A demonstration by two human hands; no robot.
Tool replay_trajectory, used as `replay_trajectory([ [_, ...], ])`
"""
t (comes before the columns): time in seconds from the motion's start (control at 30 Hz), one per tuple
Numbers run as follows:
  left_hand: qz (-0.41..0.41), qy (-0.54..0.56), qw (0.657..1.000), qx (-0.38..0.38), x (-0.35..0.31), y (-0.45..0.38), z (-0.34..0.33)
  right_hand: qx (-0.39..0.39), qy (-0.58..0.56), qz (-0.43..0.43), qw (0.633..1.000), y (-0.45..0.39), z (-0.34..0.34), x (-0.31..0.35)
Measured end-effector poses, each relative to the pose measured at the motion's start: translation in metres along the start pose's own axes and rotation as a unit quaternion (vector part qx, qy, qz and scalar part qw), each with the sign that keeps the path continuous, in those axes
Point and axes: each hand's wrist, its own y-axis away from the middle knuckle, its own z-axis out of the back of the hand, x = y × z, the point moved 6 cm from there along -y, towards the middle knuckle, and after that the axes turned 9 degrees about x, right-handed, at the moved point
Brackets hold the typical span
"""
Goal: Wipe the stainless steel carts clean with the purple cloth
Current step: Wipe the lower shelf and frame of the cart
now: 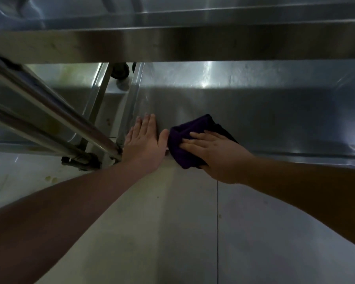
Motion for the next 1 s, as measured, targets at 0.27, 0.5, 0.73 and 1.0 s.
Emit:
replay_trajectory([
  [0.27, -0.046, 0.005, 0.999, 0.018, -0.016, 0.003, 0.027, 0.018, 0.004, -0.004, 1.000, 0.016, 0.026, 0.006],
  [0.5, -0.169, -0.091, 0.981, 0.036, -0.067, 0.053, 0.025, 0.147, -0.117, -0.085, 0.978, 0.042, 0.065, -0.007],
  [0.73, -0.102, -0.194, 0.945, 0.244, -0.101, 0.150, 0.029, 0.201, -0.225, -0.212, 0.929, 0.139, 0.053, 0.021],
  [1.0, -0.030, -0.152, 0.926, 0.345, -0.129, 0.281, 0.119, 0.250, -0.319, -0.310, 0.860, 0.255, 0.135, 0.117],
])
